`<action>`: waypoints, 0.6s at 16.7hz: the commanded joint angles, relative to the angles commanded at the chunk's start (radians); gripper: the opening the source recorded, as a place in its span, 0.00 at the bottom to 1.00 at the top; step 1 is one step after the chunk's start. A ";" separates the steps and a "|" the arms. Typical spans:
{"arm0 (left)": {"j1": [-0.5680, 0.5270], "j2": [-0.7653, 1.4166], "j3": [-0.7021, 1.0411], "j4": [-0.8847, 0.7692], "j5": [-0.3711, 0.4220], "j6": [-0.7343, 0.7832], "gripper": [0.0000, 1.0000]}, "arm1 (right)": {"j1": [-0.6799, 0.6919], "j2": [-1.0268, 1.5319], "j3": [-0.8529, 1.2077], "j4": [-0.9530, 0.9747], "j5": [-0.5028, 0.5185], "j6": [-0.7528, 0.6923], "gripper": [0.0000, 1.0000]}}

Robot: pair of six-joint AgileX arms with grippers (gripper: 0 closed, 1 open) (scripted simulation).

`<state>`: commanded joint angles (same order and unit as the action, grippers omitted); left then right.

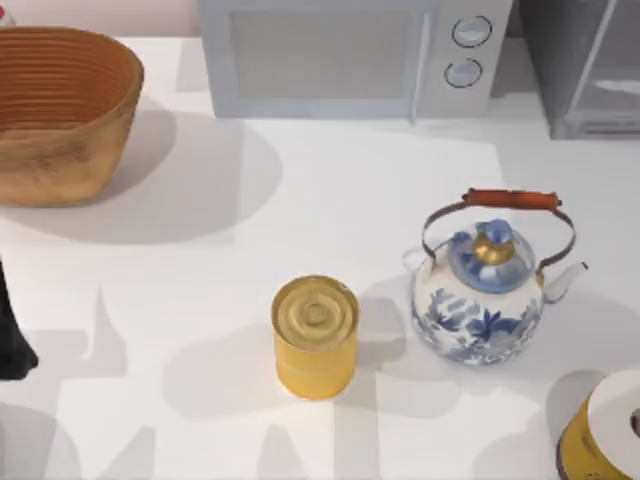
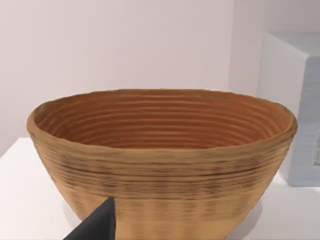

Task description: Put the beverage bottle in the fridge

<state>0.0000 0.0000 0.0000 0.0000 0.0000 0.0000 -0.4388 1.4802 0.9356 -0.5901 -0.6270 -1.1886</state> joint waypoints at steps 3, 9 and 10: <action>0.000 0.000 0.000 0.000 0.000 0.000 1.00 | 0.088 -0.274 -0.147 0.145 0.116 0.218 0.01; 0.000 0.000 0.000 0.000 0.000 0.000 1.00 | 0.292 -0.925 -0.525 0.396 0.367 0.714 0.01; 0.000 0.000 0.000 0.000 0.000 0.000 1.00 | 0.321 -1.024 -0.587 0.430 0.406 0.791 0.01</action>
<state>0.0000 0.0000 0.0000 0.0000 0.0000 0.0000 -0.1175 0.4565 0.3485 -0.1599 -0.2214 -0.3978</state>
